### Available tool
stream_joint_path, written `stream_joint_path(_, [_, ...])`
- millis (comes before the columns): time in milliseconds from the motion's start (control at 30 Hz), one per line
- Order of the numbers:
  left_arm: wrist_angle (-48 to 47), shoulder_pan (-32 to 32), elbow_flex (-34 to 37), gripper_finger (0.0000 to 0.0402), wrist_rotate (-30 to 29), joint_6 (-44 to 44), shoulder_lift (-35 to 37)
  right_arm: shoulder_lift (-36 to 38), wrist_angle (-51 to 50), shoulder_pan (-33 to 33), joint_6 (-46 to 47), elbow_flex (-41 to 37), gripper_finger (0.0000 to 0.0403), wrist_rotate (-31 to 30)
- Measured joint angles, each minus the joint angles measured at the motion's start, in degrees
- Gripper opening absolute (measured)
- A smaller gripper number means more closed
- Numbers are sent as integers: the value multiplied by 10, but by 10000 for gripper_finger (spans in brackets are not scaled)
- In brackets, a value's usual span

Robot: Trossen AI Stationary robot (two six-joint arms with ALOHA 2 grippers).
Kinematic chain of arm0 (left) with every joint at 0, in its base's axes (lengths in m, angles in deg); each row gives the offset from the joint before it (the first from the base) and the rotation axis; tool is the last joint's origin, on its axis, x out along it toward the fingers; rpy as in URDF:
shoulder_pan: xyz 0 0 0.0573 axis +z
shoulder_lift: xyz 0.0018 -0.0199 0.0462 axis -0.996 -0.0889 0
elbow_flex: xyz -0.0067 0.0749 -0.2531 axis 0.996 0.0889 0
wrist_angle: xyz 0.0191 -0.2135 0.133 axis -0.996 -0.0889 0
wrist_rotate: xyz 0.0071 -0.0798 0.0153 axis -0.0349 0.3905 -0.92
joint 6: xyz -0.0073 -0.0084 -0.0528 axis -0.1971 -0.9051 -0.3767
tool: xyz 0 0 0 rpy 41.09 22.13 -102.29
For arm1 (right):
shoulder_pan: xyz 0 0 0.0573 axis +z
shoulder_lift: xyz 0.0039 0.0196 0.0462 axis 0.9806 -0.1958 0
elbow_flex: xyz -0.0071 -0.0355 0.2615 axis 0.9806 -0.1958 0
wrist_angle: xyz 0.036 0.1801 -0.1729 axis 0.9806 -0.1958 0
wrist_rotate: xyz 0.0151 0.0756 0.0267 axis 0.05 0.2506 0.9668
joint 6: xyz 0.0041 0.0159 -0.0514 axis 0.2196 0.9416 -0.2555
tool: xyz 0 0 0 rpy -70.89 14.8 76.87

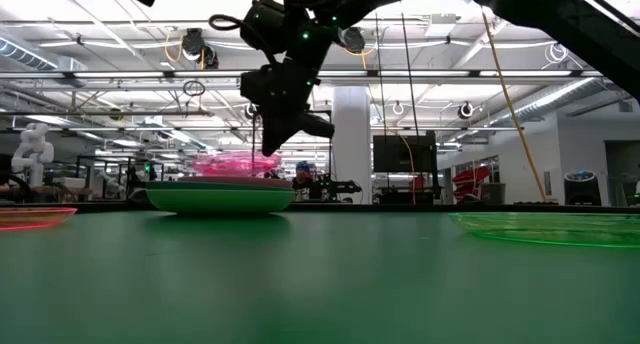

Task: Stack plastic plates
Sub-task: Stack the pink plate on top of the dark pink plate, then stack the orange plate on top of the pink plate

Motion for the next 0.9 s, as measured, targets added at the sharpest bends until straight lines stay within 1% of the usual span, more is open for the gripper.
stream_joint_path(300, [0,-1,0,47,0,0,0,0,8,-2,16,0,2,-2])
stream_joint_path(400, [0,-1,0,47,0,-3,0,0,7,-4,37,0,15,-3])
stream_joint_path(633, [0,-1,0,47,0,-9,0,0,8,-8,88,0,61,-8])
stream_joint_path(667, [0,-1,0,47,0,-14,0,0,8,-8,97,0,67,-14])
stream_joint_path(800, [0,-1,0,47,0,-33,0,3,-5,-4,143,0,81,-69])
stream_joint_path(867, [0,-1,0,47,0,-48,0,10,-24,-3,187,0,81,-77])
stream_joint_path(900, [0,-1,0,47,0,-57,-1,14,-41,-2,212,0,80,-72])
